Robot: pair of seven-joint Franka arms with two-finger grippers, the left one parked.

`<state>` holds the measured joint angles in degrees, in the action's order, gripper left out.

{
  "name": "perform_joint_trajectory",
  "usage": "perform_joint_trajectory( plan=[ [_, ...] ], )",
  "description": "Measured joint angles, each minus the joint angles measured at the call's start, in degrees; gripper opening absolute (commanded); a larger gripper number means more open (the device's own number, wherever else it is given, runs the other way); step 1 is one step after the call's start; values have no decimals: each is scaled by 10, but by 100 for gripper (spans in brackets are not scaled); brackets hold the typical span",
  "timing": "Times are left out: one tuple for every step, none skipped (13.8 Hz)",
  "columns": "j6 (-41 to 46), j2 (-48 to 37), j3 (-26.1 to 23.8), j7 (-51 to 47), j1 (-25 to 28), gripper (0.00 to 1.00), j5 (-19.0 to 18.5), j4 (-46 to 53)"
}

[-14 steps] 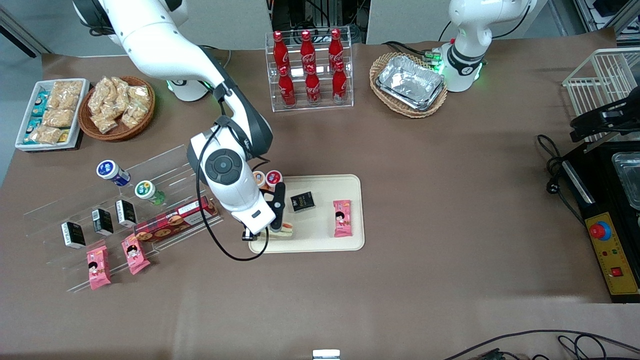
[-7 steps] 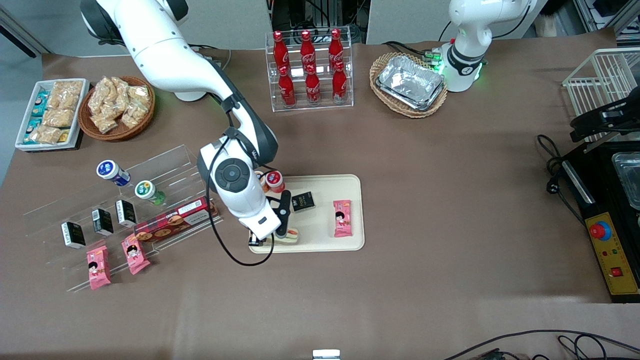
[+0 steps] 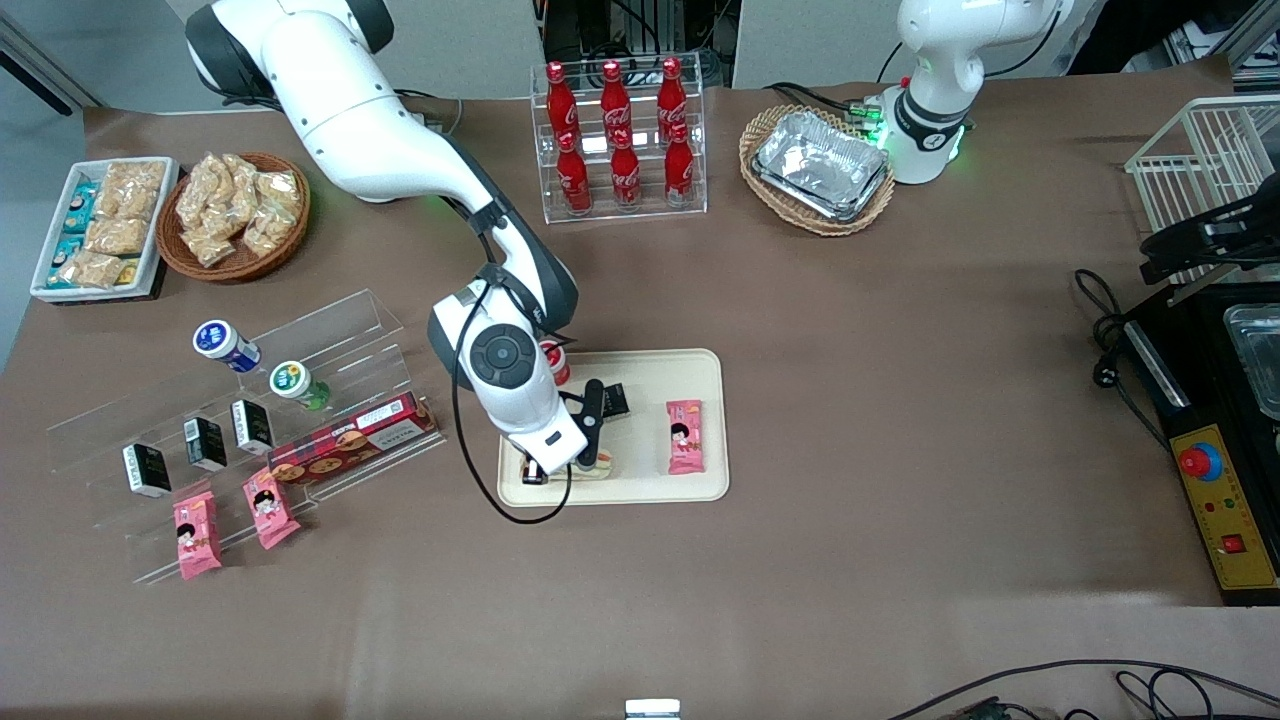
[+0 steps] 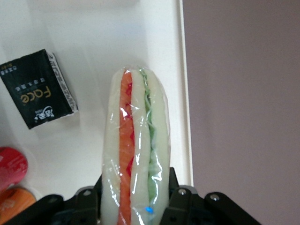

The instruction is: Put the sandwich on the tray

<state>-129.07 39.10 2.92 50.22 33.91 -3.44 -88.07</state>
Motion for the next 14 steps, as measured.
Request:
perform_joint_trajectory(
  plan=[
    [-6, 4, 0, 0, 2, 54, 0, 0],
    [-12, 7, 0, -1, 2, 77, 0, 0],
    [-18, 11, 0, -1, 2, 88, 0, 0],
    [-22, 14, 0, -1, 2, 100, 0, 0],
    [-24, 15, 0, -2, 2, 100, 0, 0],
    [-26, 15, 0, -2, 2, 100, 0, 1],
    [-26, 15, 0, -3, 3, 100, 0, 3],
    [-27, 14, 0, -3, 3, 100, 0, 6],
    [-27, 13, 0, -5, 3, 100, 4, 10],
    [-27, 9, 0, -6, 3, 100, 14, 14],
    [-26, 2, 1, -6, 3, 100, 29, 18],
    [-17, -9, 3, -6, 3, 100, 45, 22],
    [3, -25, 5, -7, 2, 100, 58, 25],
    [28, -43, 7, -12, 1, 100, 67, 28]
  ],
)
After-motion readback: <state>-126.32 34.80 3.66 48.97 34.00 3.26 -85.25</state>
